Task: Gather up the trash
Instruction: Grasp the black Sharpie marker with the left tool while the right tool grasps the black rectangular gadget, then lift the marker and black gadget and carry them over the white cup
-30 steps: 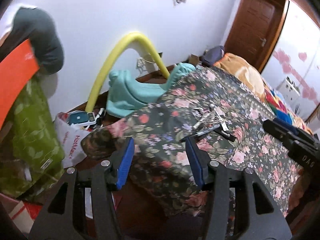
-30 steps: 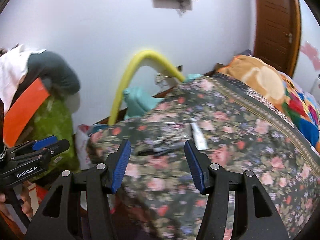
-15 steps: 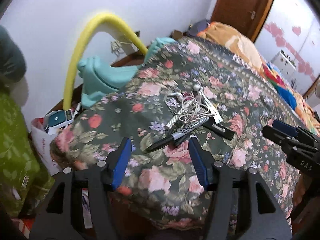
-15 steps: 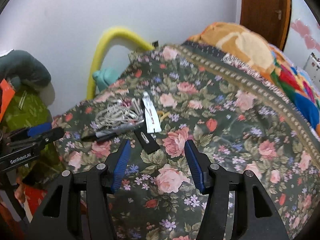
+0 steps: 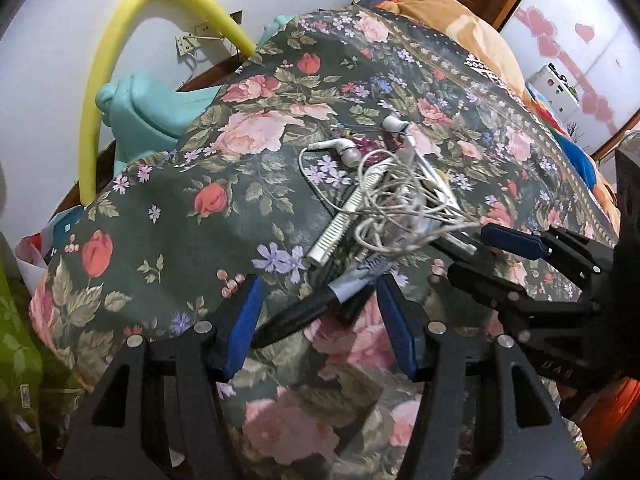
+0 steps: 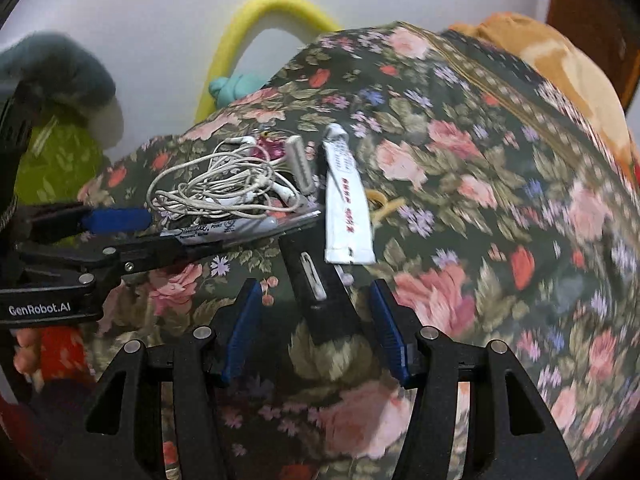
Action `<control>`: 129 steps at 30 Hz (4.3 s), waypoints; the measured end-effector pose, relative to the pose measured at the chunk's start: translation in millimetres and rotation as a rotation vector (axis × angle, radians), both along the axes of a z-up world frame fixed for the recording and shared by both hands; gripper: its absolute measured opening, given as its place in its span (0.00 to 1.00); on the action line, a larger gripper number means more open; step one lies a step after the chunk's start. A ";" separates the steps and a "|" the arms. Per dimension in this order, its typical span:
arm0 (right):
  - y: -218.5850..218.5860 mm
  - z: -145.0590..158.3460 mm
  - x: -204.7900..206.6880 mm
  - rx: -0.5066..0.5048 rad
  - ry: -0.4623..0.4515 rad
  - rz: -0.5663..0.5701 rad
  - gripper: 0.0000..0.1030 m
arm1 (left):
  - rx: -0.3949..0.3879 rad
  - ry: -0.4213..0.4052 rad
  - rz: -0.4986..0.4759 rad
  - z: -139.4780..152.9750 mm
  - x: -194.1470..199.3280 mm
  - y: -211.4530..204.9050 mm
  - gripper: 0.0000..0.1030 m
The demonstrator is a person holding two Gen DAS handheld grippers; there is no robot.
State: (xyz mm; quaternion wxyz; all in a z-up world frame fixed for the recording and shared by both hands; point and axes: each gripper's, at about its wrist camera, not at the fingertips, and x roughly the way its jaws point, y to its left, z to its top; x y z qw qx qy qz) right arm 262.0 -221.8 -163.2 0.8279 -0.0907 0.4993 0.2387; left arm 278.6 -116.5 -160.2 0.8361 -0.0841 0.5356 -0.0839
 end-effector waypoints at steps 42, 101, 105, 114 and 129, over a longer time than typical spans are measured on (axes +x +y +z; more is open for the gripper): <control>-46.9 -5.8 -34.0 0.134 0.079 -0.206 0.21 | 0.034 0.034 -0.087 -1.4 -17.6 -39.5 0.14; -25.8 66.4 -79.9 0.130 -0.057 -0.200 0.21 | -0.022 0.051 -0.020 21.0 -80.5 -35.7 0.11; -15.2 78.3 -87.7 0.136 -0.078 -0.179 0.21 | -0.037 -0.003 0.005 40.0 -102.7 -23.2 0.11; 30.5 108.2 -113.2 0.152 -0.141 -0.096 0.21 | -0.015 -0.112 0.073 82.8 -146.6 21.0 0.11; 154.0 111.8 -170.3 0.154 -0.143 0.125 0.21 | 0.027 -0.159 0.287 94.4 -242.3 142.2 0.11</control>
